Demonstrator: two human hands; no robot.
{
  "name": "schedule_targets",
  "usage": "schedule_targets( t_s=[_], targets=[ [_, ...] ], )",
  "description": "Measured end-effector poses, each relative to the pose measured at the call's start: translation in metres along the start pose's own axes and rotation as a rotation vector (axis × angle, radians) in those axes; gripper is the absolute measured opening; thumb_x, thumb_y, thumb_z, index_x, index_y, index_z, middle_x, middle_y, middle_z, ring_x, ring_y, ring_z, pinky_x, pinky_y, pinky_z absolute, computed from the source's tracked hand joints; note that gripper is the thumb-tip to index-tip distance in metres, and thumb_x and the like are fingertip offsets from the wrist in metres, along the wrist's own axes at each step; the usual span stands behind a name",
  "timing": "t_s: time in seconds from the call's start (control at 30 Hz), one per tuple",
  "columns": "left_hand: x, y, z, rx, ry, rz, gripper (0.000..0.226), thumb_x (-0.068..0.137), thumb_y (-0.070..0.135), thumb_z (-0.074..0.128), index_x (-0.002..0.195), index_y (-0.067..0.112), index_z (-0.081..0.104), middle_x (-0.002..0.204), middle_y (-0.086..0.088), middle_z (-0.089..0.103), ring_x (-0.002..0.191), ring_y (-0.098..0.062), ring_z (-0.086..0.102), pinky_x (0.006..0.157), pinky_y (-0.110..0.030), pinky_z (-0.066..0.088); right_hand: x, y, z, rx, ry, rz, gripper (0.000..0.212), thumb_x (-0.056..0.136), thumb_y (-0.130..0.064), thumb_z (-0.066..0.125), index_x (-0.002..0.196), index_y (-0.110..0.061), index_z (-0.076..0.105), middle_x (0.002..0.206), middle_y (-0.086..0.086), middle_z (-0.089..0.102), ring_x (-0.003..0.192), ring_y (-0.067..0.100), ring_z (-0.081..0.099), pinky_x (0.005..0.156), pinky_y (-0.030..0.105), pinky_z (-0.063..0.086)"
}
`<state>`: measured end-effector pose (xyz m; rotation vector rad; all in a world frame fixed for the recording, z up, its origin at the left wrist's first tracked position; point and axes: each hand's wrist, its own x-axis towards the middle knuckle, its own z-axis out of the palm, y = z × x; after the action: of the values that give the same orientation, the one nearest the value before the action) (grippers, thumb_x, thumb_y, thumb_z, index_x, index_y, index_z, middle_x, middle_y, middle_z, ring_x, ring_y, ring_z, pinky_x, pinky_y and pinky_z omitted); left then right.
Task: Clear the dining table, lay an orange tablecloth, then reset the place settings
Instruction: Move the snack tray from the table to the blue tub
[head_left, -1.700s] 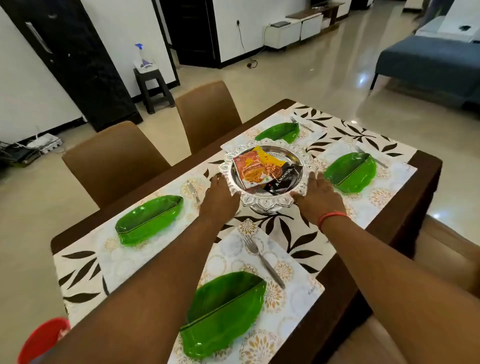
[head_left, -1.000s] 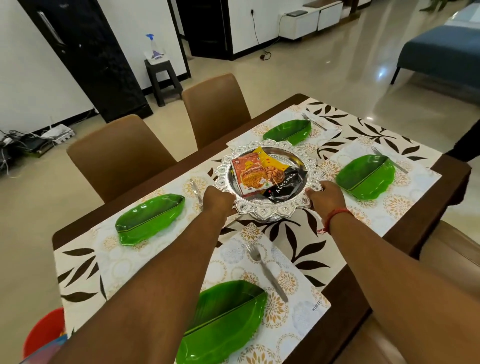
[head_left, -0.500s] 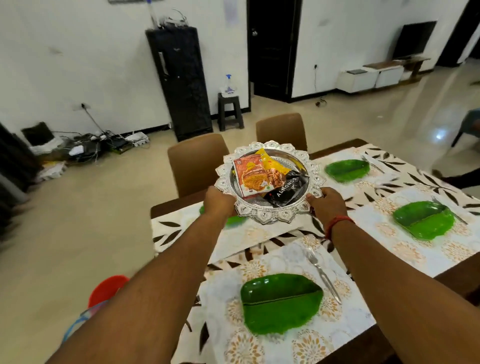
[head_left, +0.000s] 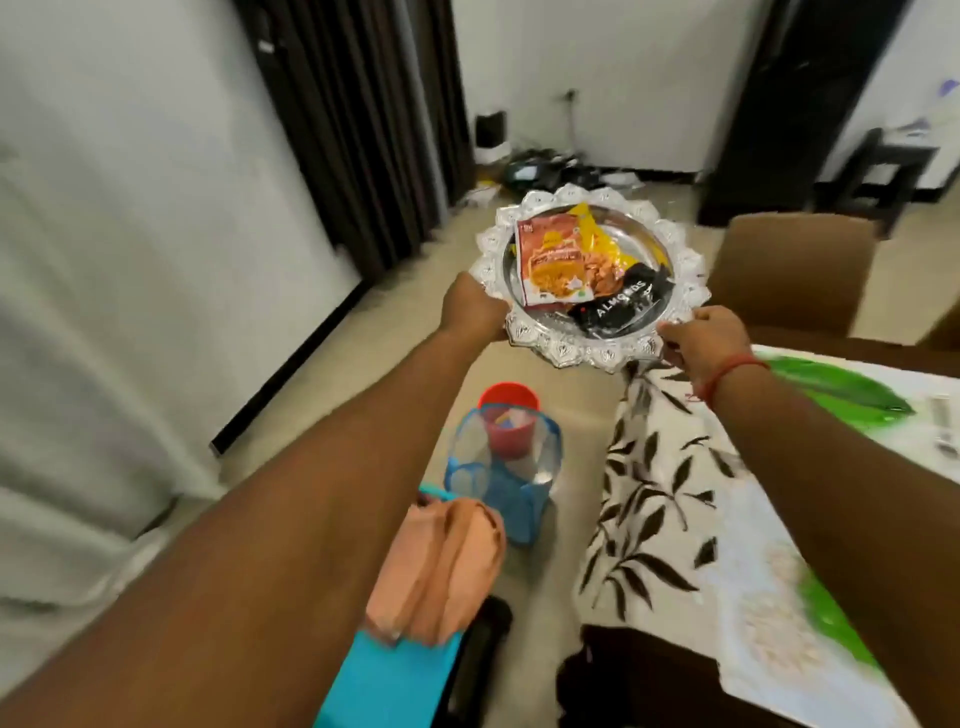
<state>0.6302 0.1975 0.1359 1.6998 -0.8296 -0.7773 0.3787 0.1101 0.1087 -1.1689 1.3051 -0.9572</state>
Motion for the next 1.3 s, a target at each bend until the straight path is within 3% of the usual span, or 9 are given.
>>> schedule_targets(
  t_s=[0.17,0.3,0.47,0.6,0.8,0.87,0.97,1.13,1.3],
  targets=[
    [-0.043,-0.068,-0.130,0.080,0.267,-0.185,0.048,0.078,0.005,0.066,0.125,0.003,0.056,0.119,-0.022,0.066,0.098,-0.033,0.071,0.073,-0.044,0.063,-0.046,0.026,0.127,0.068,-0.330,0.087,0.028,0.084,0.014,0.062,0.095,-0.011,0.054,0.086,0.009,0.061,0.063,0.014,0.063,0.052,0.028,0.058],
    [-0.112,-0.134,-0.197,0.035,0.433,-0.296,0.037,0.078,0.000,0.066,0.114,-0.001,0.060,0.114,-0.026,0.066,0.103,-0.038,0.068,0.085,-0.051,0.059,-0.100,0.068,0.190,0.013,-0.524,0.157,0.044,0.082,0.014,0.066,0.113,-0.011,0.047,0.087,0.014,0.060,0.064,0.020,0.061,0.052,0.035,0.057],
    [-0.211,-0.198,-0.229,-0.129,0.592,-0.343,0.031,0.077,0.002,0.071,0.097,0.023,0.061,0.087,0.003,0.067,0.071,-0.013,0.068,0.051,-0.030,0.058,-0.168,0.129,0.237,-0.094,-0.646,0.265,0.037,0.081,0.017,0.063,0.088,-0.012,0.043,0.067,0.011,0.050,0.037,0.010,0.053,0.033,0.016,0.039],
    [-0.272,-0.258,-0.252,-0.051,0.632,-0.433,0.025,0.064,0.021,0.065,0.089,0.021,0.064,0.091,-0.002,0.070,0.097,-0.033,0.071,0.080,-0.053,0.060,-0.212,0.189,0.262,-0.234,-0.701,0.307,0.035,0.081,0.018,0.062,0.082,-0.010,0.041,0.066,0.010,0.043,0.049,0.018,0.043,0.032,0.016,0.032],
    [-0.317,-0.359,-0.268,0.053,0.630,-0.620,0.037,0.081,0.006,0.068,0.115,-0.004,0.057,0.113,-0.028,0.066,0.107,-0.044,0.066,0.087,-0.058,0.056,-0.246,0.276,0.277,-0.459,-0.769,0.441,0.032,0.087,-0.003,0.067,0.111,-0.015,0.049,0.109,0.014,0.054,0.074,0.018,0.053,0.066,0.032,0.051],
    [-0.326,-0.384,-0.270,0.170,0.626,-0.672,0.037,0.082,0.007,0.072,0.114,-0.003,0.057,0.113,-0.024,0.067,0.105,-0.039,0.066,0.090,-0.052,0.055,-0.256,0.299,0.280,-0.505,-0.728,0.428,0.033,0.085,-0.003,0.070,0.109,-0.014,0.050,0.113,0.016,0.058,0.080,0.024,0.058,0.059,0.029,0.050],
    [-0.339,-0.418,-0.274,0.224,0.596,-0.737,0.042,0.081,0.008,0.076,0.117,-0.001,0.056,0.114,-0.018,0.067,0.107,-0.034,0.064,0.093,-0.043,0.051,-0.274,0.333,0.287,-0.497,-0.633,0.453,0.041,0.080,0.003,0.073,0.111,-0.008,0.049,0.115,0.022,0.061,0.096,0.036,0.064,0.064,0.052,0.058],
    [-0.349,-0.460,-0.277,0.245,0.542,-0.830,0.041,0.079,0.008,0.077,0.114,-0.002,0.057,0.111,-0.016,0.069,0.106,-0.034,0.065,0.091,-0.042,0.051,-0.283,0.372,0.288,-0.569,-0.664,0.477,0.037,0.080,-0.001,0.074,0.086,-0.025,0.047,0.110,0.008,0.056,0.099,0.026,0.058,0.084,0.041,0.051],
    [-0.356,-0.483,-0.276,0.275,0.525,-0.875,0.046,0.080,0.011,0.078,0.118,0.000,0.053,0.115,-0.016,0.067,0.108,-0.034,0.063,0.091,-0.040,0.050,-0.292,0.403,0.292,-0.576,-0.629,0.434,0.044,0.075,0.010,0.075,0.113,0.002,0.055,0.114,0.022,0.065,0.105,0.035,0.064,0.099,0.048,0.049]
  ],
)
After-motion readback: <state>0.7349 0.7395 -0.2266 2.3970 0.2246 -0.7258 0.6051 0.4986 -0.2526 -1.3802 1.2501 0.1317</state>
